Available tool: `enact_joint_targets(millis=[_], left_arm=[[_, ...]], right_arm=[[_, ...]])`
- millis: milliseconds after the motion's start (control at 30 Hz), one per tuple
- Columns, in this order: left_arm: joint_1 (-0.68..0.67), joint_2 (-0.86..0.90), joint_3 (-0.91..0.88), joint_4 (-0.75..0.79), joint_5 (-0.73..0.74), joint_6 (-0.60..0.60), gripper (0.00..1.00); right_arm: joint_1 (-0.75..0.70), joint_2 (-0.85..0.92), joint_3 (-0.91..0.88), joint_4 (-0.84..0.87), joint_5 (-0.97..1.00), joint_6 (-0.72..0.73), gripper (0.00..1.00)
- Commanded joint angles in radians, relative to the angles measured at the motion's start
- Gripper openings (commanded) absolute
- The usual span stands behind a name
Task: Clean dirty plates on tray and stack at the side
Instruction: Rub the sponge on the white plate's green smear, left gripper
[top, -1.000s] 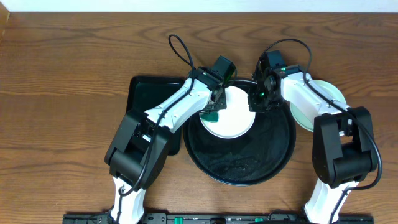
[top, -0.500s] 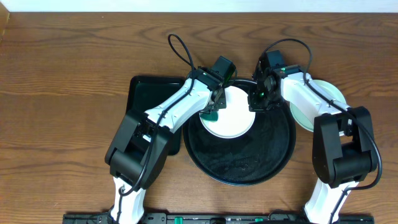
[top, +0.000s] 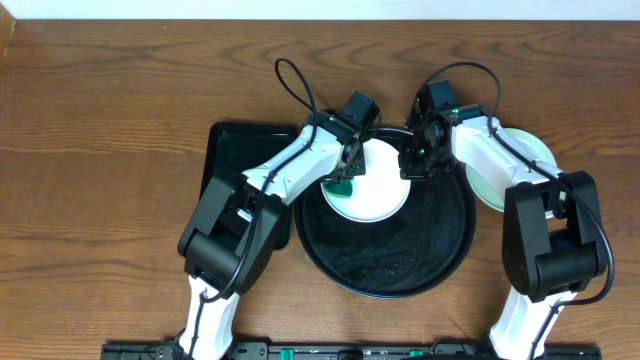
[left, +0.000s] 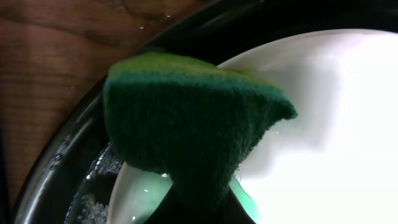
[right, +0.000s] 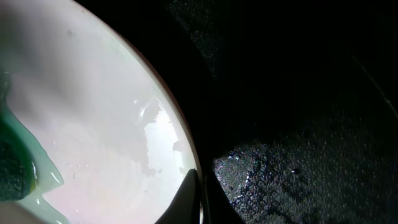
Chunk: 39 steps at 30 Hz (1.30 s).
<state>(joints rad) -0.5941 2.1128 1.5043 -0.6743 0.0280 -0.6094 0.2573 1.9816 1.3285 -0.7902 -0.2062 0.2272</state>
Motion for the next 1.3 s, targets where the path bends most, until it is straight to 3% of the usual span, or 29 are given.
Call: enact_joint_targets(millis=[0,467,1100,1267], left_arm=[[-0.001,0.109,-0.029,0.008,0.156,0.049,0.08],[-0.001,0.11,-0.026,0.034,0.373,0.127,0.07],[0.002,-0.171,-0.016,0.063,0.376,0.145,0.07],[0.002,-0.184,-0.016,0.042,0.272,0.164,0.08]], right_arm=[[0.006,0.001,-0.003,0.002,0.007,-0.001,0.01],[0.006,0.001,-0.003,0.009,0.007,-0.008,0.01],[0.006,0.001,-0.003,0.008,0.007,-0.008,0.01],[0.006,0.001,-0.003,0.008,0.007,-0.008,0.01]])
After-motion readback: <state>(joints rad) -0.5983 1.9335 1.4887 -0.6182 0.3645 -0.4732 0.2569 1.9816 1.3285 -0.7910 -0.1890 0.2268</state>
